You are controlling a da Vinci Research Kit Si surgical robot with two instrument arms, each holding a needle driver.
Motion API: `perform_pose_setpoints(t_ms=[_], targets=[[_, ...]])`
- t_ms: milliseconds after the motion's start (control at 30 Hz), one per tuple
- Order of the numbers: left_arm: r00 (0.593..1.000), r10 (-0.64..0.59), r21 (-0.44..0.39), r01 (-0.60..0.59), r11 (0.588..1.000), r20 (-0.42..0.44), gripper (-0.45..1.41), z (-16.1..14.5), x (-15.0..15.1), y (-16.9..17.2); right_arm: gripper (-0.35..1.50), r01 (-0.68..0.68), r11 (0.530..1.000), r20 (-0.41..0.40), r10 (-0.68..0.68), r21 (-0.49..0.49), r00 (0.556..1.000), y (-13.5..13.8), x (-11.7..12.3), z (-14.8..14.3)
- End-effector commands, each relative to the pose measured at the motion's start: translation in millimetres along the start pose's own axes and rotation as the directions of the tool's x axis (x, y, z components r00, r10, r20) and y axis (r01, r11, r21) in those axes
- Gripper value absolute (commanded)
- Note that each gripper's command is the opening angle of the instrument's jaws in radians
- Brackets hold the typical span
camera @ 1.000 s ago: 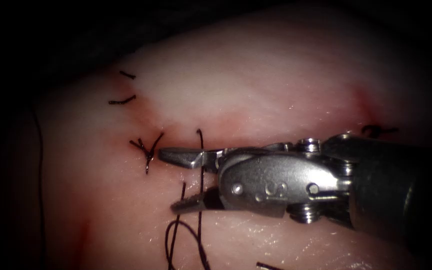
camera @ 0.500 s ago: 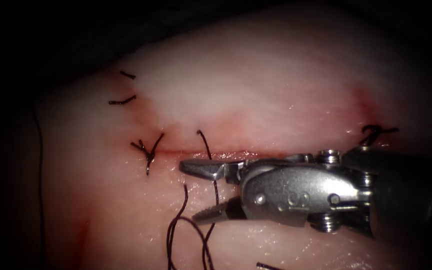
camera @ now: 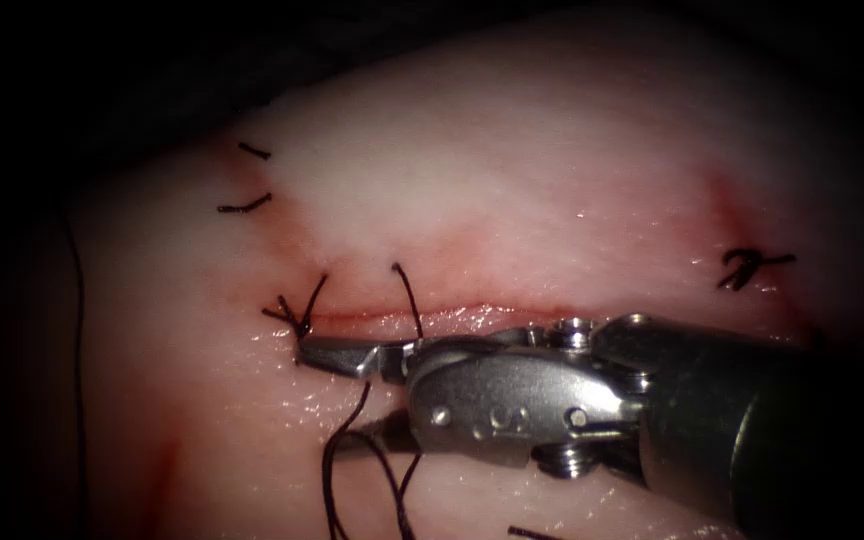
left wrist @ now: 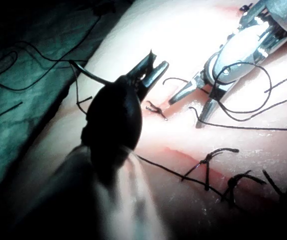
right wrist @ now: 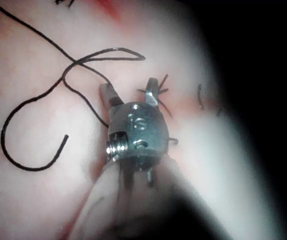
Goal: Wound Closure
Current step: Use the right hand to pull the full suture through except for a short tail.
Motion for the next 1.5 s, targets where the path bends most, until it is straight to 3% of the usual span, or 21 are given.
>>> perform_pose_setpoints(t_ms=[33,67,200,467,800,1000,1233,1433,1467,1500], targets=[[1.000,0.004,0.000,-0.004,1.000,-0.003,-0.45,0.7,0.0,-0.7,0.04,0.004,1.000,0.012,-0.004,0.019,1.000,1.1,0.2,0.9],[1.000,0.004,0.000,-0.004,1.000,-0.003,-0.45,0.7,0.0,-0.7,-0.35,-0.007,0.999,0.030,0.005,0.050,1.000,1.1,0.2,0.9],[1.000,0.004,0.000,-0.004,1.000,-0.003,-0.45,0.7,0.0,-0.7,-0.35,-0.043,0.991,0.105,0.029,0.130,0.994,0.9,0.4,1.0],[1.000,0.004,-0.003,-0.004,1.000,-0.005,-0.45,0.7,0.0,-0.8,-0.35,-0.056,0.986,0.100,0.041,0.156,0.994,-0.6,2.2,0.3],[1.000,0.004,-0.002,-0.004,1.000,-0.006,-0.45,0.8,0.0,-0.8,-0.35,-0.034,0.986,0.004,0.033,0.162,0.999,-4.6,12.6,-1.0],[1.000,0.004,-0.004,-0.004,1.000,-0.004,-0.45,0.8,0.0,-0.8,-0.35,-0.005,0.985,-0.030,0.010,0.174,1.000,-6.3,17.5,-1.0],[1.000,0.004,-0.004,-0.004,1.000,-0.003,-0.45,0.8,0.0,-0.8,-0.35,0.018,0.981,-0.056,-0.007,0.195,0.998,-9.1,20.8,-1.6],[1.000,0.004,-0.004,-0.004,1.000,-0.003,-0.45,0.8,0.0,-0.8,-0.35,-0.013,0.982,-0.089,0.031,0.189,0.996,-9.8,21.1,-1.8],[1.000,0.004,-0.004,-0.004,1.000,-0.003,-0.45,0.8,0.0,-0.8,-0.21,-0.015,0.983,-0.093,0.033,0.185,0.995,-9.6,20.9,-1.9],[1.000,0.004,-0.004,-0.004,1.000,-0.003,-0.45,0.8,0.0,-0.8,0.14,-0.018,0.983,-0.096,0.035,0.181,0.995,-9.5,20.6,-2.0]])
